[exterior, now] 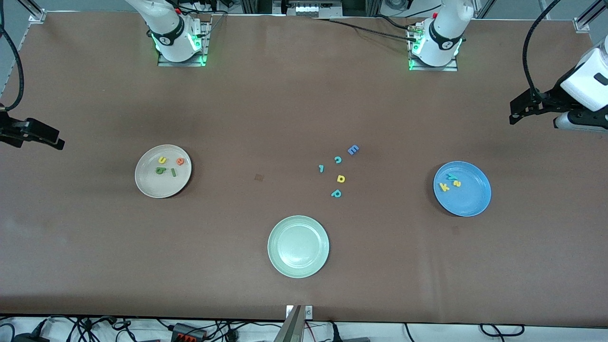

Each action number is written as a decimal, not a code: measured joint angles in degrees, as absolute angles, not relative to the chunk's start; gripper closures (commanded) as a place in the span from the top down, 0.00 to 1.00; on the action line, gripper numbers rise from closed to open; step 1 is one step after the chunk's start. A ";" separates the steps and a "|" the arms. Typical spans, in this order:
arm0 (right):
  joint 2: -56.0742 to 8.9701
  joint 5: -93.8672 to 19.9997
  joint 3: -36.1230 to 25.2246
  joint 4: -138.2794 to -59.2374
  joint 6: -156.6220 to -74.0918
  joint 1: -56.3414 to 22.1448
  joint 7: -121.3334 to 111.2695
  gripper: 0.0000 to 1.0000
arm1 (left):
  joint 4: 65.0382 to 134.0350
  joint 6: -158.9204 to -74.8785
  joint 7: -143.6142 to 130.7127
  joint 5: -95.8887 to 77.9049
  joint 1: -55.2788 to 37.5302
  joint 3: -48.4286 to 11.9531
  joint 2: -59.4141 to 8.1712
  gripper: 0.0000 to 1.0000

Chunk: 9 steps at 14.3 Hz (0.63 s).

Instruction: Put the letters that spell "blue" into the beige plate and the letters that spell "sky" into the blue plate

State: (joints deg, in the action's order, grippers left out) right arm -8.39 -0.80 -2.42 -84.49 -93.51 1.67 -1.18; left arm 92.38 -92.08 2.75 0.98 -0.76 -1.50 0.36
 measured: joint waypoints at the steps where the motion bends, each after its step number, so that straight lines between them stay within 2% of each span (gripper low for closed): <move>1: -6.69 -0.66 -2.42 -87.11 -94.14 1.67 -1.20 1.00 | 92.37 -92.08 2.75 0.98 -0.76 -1.50 0.36 1.00; 4: -2.38 0.67 -2.21 -92.68 -94.08 1.64 -1.28 1.00 | 92.37 -92.07 2.75 0.98 -0.76 -1.50 0.36 1.00; 9: -1.06 1.49 -2.13 -94.16 -93.42 1.64 -1.28 1.00 | 92.37 -92.07 2.75 0.98 -0.76 -1.50 0.36 1.00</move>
